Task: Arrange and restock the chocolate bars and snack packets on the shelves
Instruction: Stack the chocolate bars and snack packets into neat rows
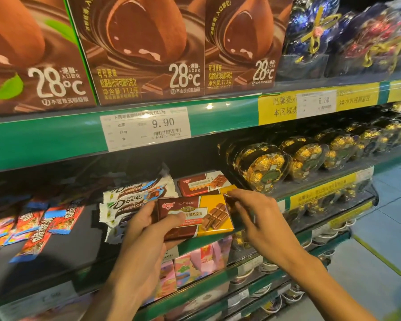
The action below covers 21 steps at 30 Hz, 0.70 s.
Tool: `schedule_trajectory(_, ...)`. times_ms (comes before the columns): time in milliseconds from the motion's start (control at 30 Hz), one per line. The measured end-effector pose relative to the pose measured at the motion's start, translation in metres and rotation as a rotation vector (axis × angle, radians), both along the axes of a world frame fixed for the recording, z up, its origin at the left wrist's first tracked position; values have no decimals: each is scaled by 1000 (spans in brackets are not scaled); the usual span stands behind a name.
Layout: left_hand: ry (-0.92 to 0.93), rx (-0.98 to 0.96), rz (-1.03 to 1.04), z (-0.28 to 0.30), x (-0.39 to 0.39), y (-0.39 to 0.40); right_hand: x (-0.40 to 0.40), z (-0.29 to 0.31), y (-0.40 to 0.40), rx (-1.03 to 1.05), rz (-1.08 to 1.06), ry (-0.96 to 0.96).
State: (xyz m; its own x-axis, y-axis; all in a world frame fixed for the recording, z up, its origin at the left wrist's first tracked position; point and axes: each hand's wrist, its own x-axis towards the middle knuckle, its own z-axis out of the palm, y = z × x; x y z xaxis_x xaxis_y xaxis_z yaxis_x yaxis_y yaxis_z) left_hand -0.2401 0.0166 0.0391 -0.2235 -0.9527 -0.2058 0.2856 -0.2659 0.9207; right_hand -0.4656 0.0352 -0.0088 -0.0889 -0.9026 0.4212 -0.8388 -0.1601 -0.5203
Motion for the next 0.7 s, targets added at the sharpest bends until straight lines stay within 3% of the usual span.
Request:
schedule_trajectory(100, 5, -4, -17, 2, -11, 0, 7, 18, 15, 48, 45, -635)
schedule_trajectory(167, 0, -10, -42, 0, -21, -1, 12, 28, 22, 165, 118, -889)
schedule_trajectory(233, -57, -60, -49, -3, -31, -2, 12, 30, 20, 215, 123, -1023)
schedule_trajectory(467, -571, -529, 51, -7, -32, 1, -9, 22, 0, 121, -41, -1165)
schedule_trajectory(700, -1215, -918, 67, -33, -14, -5, -2, 5, -10, 41, -144, -946)
